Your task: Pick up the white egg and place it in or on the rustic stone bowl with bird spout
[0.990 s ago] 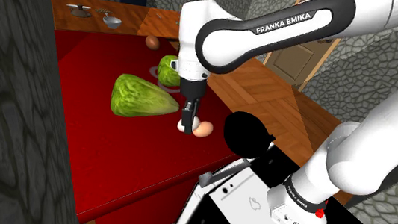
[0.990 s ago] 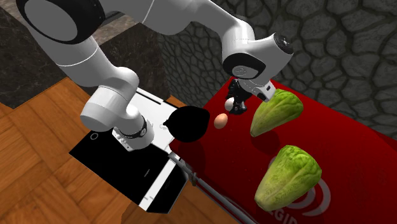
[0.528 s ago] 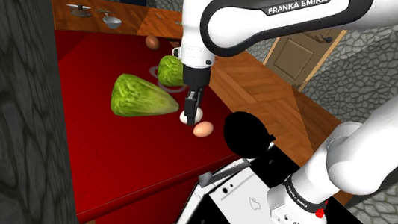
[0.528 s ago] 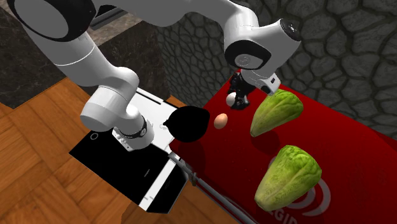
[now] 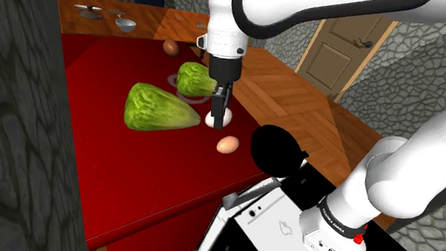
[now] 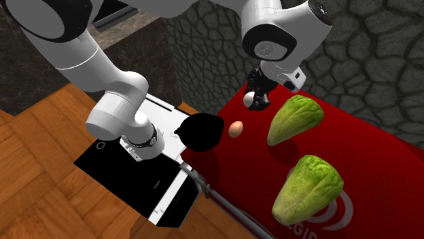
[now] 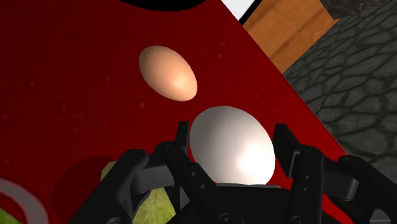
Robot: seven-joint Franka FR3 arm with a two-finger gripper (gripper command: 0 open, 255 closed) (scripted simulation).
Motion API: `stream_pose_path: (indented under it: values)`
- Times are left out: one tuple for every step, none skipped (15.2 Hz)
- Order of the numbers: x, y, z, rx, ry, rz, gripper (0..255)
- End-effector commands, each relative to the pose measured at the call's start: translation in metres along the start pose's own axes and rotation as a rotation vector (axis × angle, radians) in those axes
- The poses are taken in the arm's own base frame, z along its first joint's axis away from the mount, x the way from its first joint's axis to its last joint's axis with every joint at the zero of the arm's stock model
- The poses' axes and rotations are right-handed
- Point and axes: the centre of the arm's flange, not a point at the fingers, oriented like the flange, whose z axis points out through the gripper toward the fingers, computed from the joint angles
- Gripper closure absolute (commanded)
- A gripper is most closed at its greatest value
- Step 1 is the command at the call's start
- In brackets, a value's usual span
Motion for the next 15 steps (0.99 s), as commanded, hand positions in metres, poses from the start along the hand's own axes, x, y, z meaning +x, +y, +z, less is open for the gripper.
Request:
stream_pose_path:
  values:
    - [-0.003, -0.003, -0.011, 0.0, 0.0, 0.0, 255]
    - [-0.004, -0.003, -0.016, 0.0, 0.0, 0.0, 255]
    - [-0.005, -0.004, -0.021, 0.0, 0.0, 0.0, 255]
    - [-0.006, -0.005, -0.026, 0.0, 0.0, 0.0, 255]
    - [-0.008, -0.006, -0.031, 0.0, 0.0, 0.0, 255]
    - [-0.009, -0.006, -0.036, 0.0, 0.0, 0.0, 255]
    - [-0.01, -0.007, -0.041, 0.0, 0.0, 0.0, 255]
    - [-0.011, -0.007, -0.043, 0.0, 0.0, 0.0, 255]
    - [-0.023, -0.003, -0.041, 0.0, 0.0, 0.0, 255]
    - [-0.035, 0.0, -0.039, 0.0, 0.0, 0.0, 255]
    - [-0.048, 0.004, -0.036, 0.0, 0.0, 0.0, 255]
    - [-0.06, 0.008, -0.034, 0.0, 0.0, 0.0, 255]
    - [-0.072, 0.012, -0.031, 0.0, 0.0, 0.0, 255]
    - [-0.085, 0.016, -0.029, 0.0, 0.0, 0.0, 255]
    - [-0.097, 0.02, -0.027, 0.0, 0.0, 0.0, 255]
